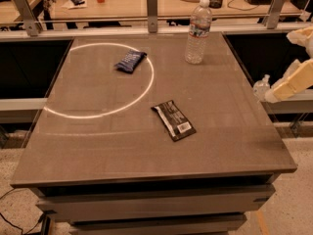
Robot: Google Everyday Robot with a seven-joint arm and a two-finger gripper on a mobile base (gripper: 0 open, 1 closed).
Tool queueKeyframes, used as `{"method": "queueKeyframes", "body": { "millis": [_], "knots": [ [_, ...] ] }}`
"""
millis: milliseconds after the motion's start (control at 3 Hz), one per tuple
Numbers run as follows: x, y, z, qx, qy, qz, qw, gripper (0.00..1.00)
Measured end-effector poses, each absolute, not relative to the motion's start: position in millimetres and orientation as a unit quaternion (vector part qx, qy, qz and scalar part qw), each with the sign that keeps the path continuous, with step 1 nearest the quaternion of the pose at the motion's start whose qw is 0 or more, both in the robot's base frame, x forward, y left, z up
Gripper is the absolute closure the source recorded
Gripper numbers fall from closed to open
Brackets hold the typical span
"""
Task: Knock water bottle over
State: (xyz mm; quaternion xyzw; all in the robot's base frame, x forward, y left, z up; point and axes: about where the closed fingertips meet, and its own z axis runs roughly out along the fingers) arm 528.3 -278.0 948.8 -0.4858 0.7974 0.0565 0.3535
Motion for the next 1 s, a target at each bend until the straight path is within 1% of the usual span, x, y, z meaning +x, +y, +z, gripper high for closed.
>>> {"method": "queueKeyframes", "body": {
  "millis": [333,667,1000],
  "knots": [
    [548.3,-291.1,940.1,-0.419,0.791,0.112,0.432,0.0],
    [566.9,-296.0,934.7,-0.371,0.79,0.123,0.472,0.0],
    [598.7,-298.8,917.5,-0.315,0.793,0.12,0.507,0.0]
  ]
}}
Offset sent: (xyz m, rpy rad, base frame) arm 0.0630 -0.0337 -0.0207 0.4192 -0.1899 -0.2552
